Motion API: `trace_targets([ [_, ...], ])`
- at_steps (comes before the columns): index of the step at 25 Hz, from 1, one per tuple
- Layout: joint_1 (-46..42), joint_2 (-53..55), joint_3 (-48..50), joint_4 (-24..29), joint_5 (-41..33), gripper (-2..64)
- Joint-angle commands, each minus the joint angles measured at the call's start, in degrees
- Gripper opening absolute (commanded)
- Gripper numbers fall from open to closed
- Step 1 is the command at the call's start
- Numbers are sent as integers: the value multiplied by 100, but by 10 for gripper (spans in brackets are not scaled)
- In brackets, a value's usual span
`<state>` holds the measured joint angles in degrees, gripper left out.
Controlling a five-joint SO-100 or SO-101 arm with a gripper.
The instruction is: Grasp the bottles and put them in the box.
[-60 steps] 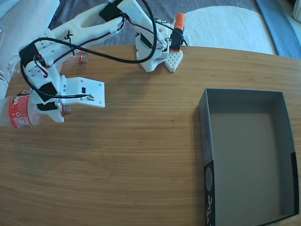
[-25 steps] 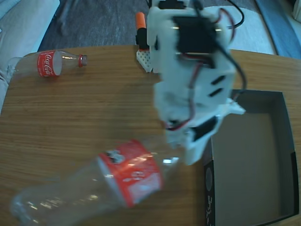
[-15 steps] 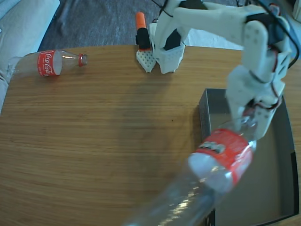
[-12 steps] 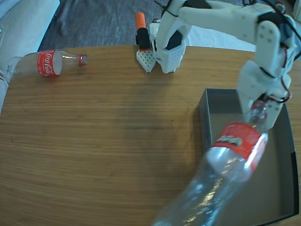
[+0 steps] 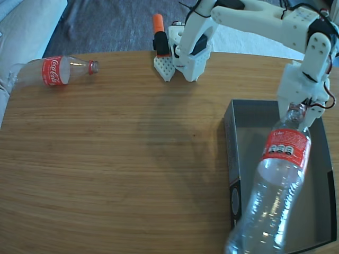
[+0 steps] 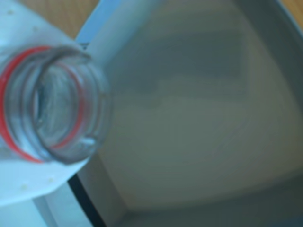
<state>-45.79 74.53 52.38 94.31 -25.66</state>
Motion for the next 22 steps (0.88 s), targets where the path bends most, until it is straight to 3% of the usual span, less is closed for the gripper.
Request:
trace_targets([
  [1, -18, 457, -44, 378, -466, -4],
  [10, -9, 729, 668, 387, -1819, -4],
  [19, -9, 756, 1406, 299, -1837, -4],
  [22, -9, 747, 1573, 53, -1819, -4],
])
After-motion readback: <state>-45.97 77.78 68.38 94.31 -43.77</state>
